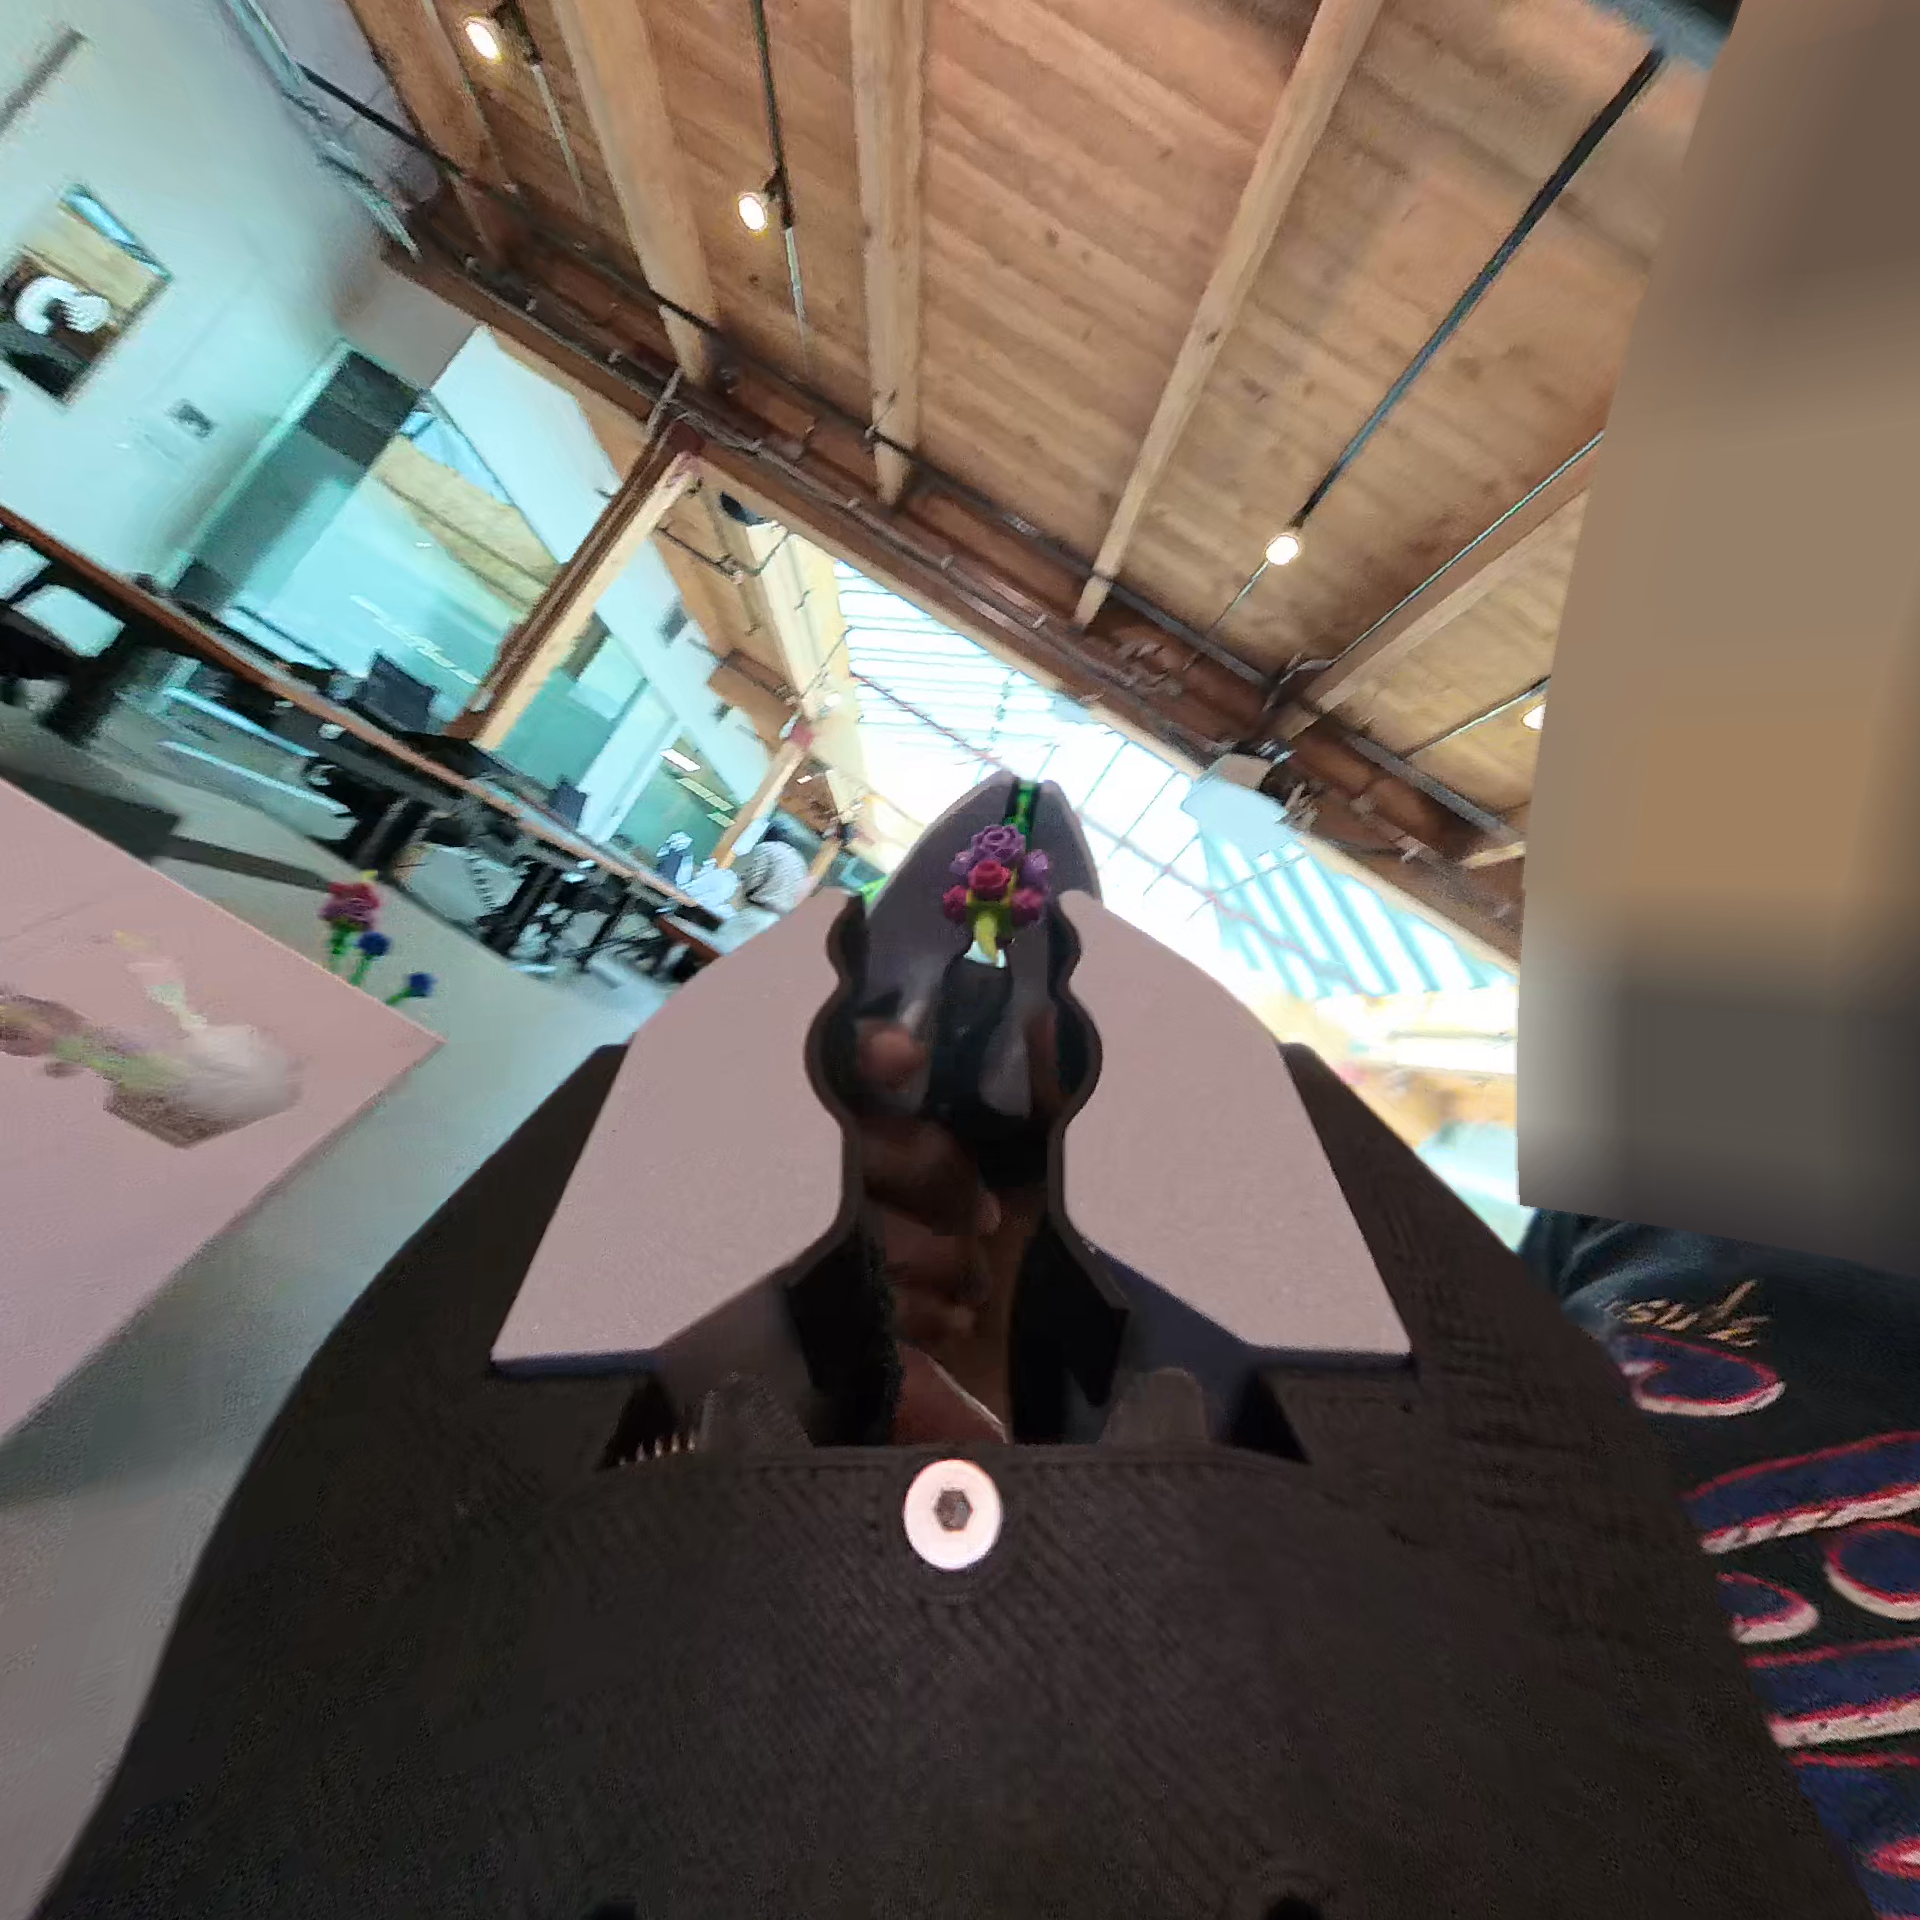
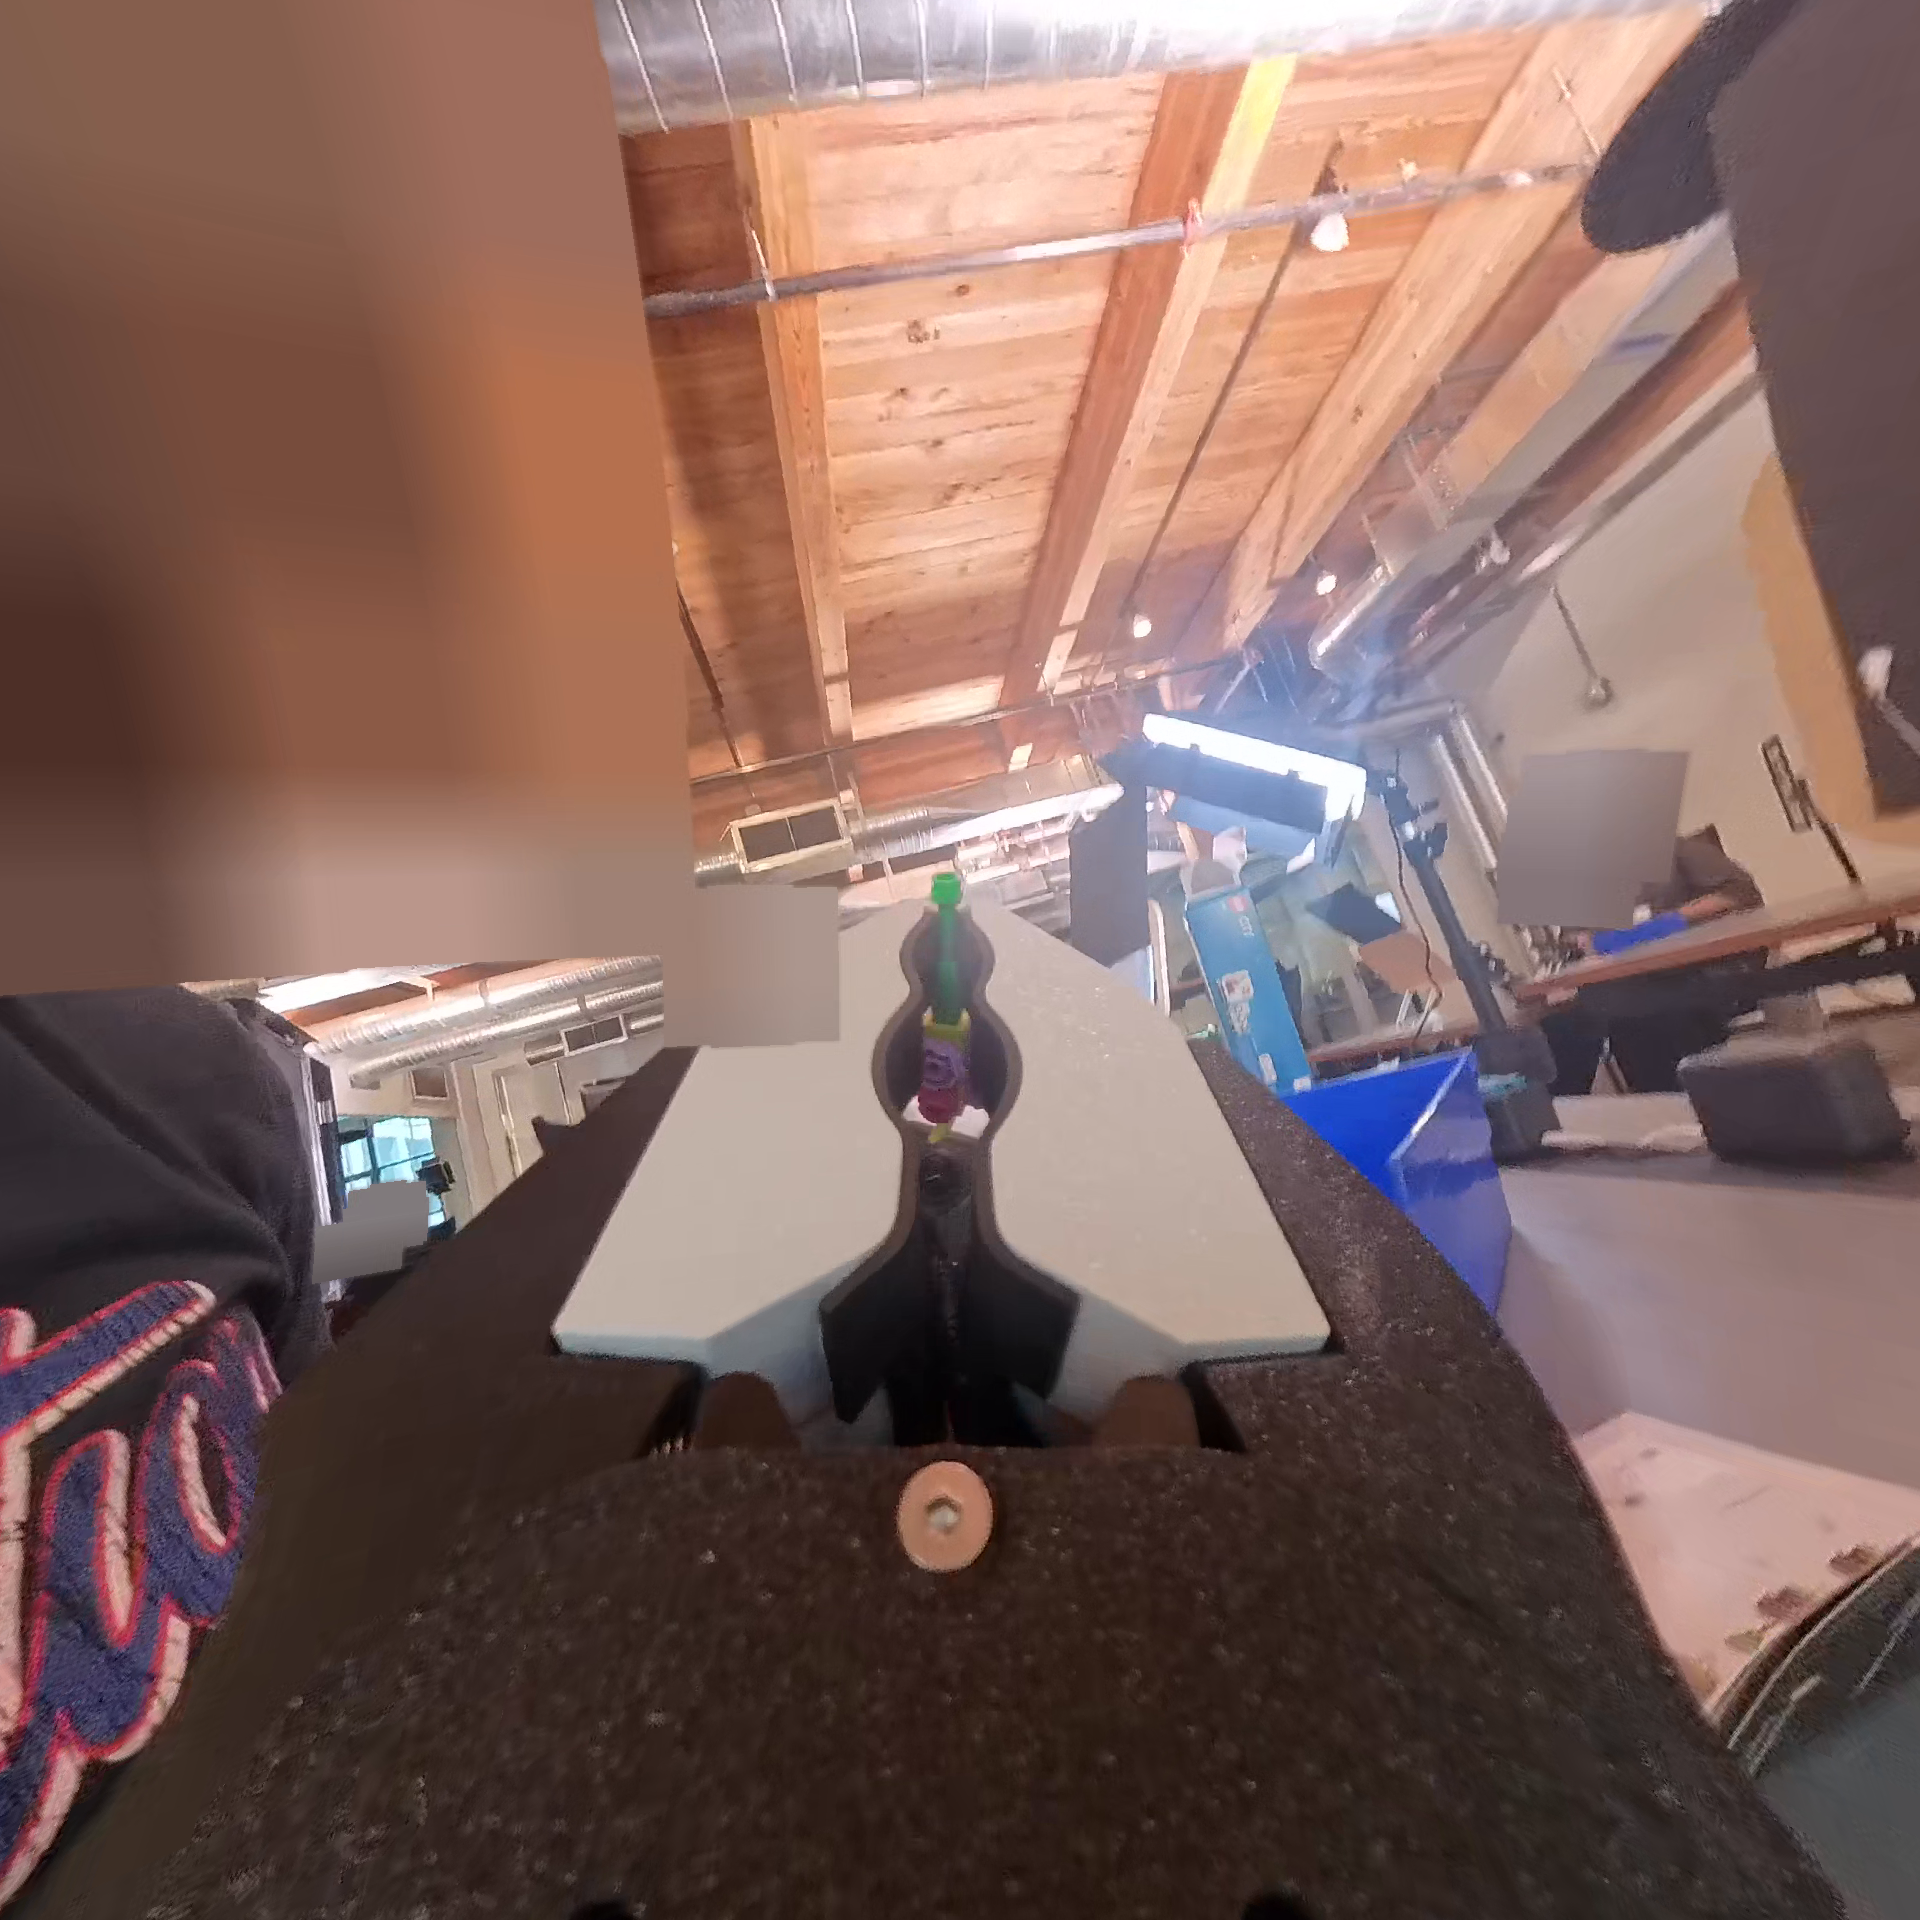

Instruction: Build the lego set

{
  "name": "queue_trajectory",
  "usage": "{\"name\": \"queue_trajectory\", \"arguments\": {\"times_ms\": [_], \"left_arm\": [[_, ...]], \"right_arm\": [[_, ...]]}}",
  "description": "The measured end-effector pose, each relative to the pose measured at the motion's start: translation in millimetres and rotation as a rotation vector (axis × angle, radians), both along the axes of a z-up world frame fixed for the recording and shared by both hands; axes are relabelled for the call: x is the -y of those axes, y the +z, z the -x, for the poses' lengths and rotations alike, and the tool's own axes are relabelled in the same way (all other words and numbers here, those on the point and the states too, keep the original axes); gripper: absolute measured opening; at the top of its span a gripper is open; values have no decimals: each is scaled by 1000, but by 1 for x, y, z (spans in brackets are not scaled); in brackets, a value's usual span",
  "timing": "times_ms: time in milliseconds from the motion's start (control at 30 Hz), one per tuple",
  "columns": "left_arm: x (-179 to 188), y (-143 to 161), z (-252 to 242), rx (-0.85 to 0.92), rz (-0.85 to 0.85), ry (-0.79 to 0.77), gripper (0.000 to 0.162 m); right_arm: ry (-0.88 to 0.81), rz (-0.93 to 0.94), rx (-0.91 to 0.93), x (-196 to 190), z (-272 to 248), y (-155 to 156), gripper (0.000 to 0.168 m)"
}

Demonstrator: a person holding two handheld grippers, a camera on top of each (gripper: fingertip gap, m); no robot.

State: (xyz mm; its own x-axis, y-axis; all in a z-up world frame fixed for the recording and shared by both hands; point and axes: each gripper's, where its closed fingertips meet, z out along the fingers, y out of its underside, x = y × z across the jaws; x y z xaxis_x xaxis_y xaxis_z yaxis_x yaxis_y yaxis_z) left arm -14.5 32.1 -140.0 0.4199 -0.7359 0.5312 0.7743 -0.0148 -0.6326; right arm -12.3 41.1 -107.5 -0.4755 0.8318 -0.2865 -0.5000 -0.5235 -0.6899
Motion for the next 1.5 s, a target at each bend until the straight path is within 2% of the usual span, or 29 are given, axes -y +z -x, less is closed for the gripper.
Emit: {"name": "queue_trajectory", "arguments": {"times_ms": [67, 100, 200, 267, 333, 433, 500, 567, 633, 733, 867, 1200, 1400, 1500], "left_arm": [[3, 1, 4, -130, 30, 65, 48], [8, 4, 9, -202, 44, 91, 50], [28, 20, 38, -415, 85, 156, 49], [41, 26, 71, -607, 173, 204, 49], [50, 22, 115, -854, 324, 254, 46], [56, 0, 196, -1212, 641, 320, 38], [54, -21, 251, -1349, 892, 335, 31], [47, -48, 297, -1415, 1124, 336, 27], [38, -77, 325, -1418, 1280, 276, 27], [22, -113, 339, -1275, 1419, 156, 25], [18, -143, 351, -1203, 1556, 89, 24], [26, -164, 347, -1173, 1657, 29, 17], [26, -166, 350, -1217, 1660, 59, 4], [26, -166, 350, -1268, 1641, 55, 3]], "right_arm": [[-38, -1, -35, -12, -17, 14, 2], [-60, -16, -45, -16, -26, 21, 2], [-144, -104, 7, -27, -46, 32, 2], [-183, -172, 75, -37, -57, 28, 3], [-201, -202, 126, -48, -68, 18, 3], [-232, -197, 169, -65, -81, -6, 3], [-268, -147, 169, -76, -86, -21, 3], [-239, -73, 116, -79, -93, -20, 2], [-246, -74, 88, -79, -99, -17, 2], [-307, -122, 160, -83, -96, -25, 3], [-295, -122, 154, -81, -97, -25, 3], [-329, -83, 117, -89, -106, -22, 3], [-336, -82, 119, -90, -105, -23, 3], [-341, -78, 116, -91, -106, -23, 2]]}}
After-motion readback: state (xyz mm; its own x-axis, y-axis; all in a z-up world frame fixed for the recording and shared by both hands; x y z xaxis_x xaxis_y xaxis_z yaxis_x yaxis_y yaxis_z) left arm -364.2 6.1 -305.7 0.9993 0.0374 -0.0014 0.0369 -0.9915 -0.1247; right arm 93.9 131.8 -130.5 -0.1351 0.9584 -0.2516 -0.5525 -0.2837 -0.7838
